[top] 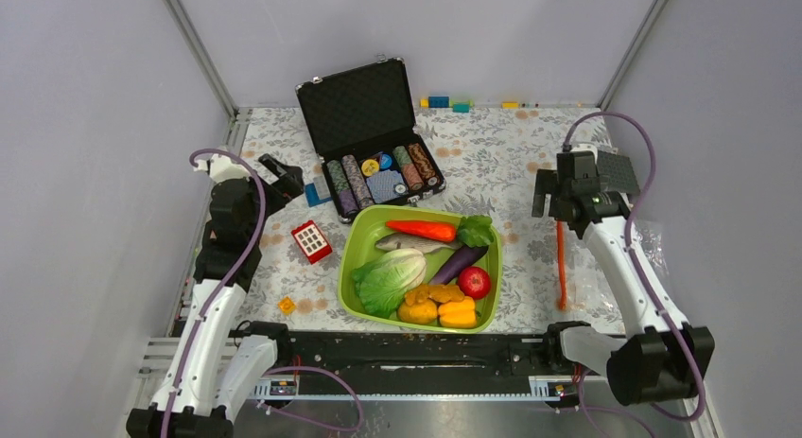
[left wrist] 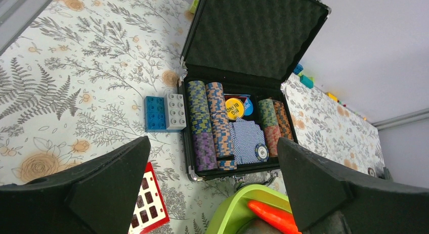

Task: Place the food in the zip-top bag and seal the zipper
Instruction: Pick up the zipper food storage bag at the center of the board.

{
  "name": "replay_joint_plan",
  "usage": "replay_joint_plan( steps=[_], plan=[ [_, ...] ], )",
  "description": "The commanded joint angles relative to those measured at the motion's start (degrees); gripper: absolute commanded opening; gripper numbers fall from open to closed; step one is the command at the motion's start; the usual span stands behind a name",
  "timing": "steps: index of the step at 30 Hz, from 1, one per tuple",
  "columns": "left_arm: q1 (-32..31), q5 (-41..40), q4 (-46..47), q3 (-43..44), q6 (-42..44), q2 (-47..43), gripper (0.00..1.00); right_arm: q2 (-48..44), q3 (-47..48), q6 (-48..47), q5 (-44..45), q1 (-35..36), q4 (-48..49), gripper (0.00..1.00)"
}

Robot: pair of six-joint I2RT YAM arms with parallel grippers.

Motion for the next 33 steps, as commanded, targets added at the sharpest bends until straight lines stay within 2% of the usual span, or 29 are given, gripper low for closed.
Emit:
replay_joint_plan(
  steps=[1, 6, 10, 14, 22, 33],
  plan=[
    [0.1, 4.4, 5.8, -0.9, 3.3, 1.6, 0.99, 5.2, -1.1, -6.7, 2.8, -0.2, -1.7, 1.0],
    [0.0, 6.1, 8.5, -2.2, 4.8, 4.4, 0.99, 11.4, -2.6, -12.6, 0.1, -2.3, -1.5, 1.0],
    [0.0, 6.0, 5.9, -0.3, 6.0, 6.9, 0.99, 15.8, -2.0, -12.6, -1.1, -7.3, -2.8, 1.0],
    [0.0, 6.8, 7.6, -1.6, 6.3, 7.1, 0.99, 21.1, -2.0, -13.2, -5.0, -10.1, -3.3, 1.0],
    [0.1, 4.9, 7.8, -2.3, 7.1, 6.9, 0.99, 32.0, -2.2, -14.8, 2.7, -11.3, -0.8, 1.0],
    [0.5, 3.0, 8.6, -3.0, 7.6, 7.9, 0.99, 33.8, 0.8, -18.3, -3.7, -14.9, 0.0, 0.98]
  ],
)
